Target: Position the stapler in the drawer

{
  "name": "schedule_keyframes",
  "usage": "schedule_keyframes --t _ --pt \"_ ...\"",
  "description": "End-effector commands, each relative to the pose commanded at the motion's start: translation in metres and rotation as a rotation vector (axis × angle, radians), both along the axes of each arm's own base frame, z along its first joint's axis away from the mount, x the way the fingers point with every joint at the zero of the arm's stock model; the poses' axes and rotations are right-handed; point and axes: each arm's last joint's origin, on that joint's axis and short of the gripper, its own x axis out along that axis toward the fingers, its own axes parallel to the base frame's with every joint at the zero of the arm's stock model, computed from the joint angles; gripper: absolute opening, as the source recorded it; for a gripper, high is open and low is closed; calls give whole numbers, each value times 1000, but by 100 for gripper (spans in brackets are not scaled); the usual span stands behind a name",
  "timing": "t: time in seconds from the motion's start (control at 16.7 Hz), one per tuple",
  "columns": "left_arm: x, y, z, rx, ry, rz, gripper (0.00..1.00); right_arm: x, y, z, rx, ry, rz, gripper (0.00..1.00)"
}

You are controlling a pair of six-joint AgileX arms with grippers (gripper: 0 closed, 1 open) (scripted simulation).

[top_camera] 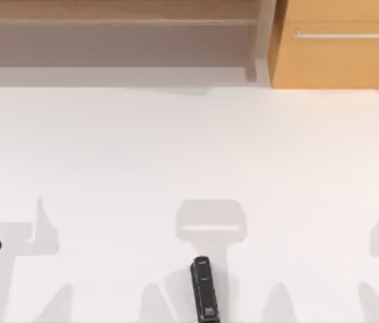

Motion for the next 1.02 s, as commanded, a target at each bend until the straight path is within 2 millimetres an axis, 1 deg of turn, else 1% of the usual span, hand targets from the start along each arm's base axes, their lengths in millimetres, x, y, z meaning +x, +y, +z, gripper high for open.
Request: schedule_keyframes --t 0.18,0.3,0.48,0.6,0.78,0.9,1.02 --pt "0 0 0 0 0 0 100 0 0 1 -6 1 3 100" --pt "0 0 0 0 0 0 100 2 1 5 -37 8 12 100" --pt "0 0 0 0 0 0 100 10 3 18 -132 19 29 100" --pt "0 0 0 0 0 0 100 20 5 31 -223 24 37 100" --pt "0 0 0 0 0 0 100 45 9 51 -391 26 43 100" --pt "0 0 0 0 0 0 100 69 13 63 -519 24 45 100" --pt "0 0 0 0 0 0 100 98 19 70 -655 20 45 100"
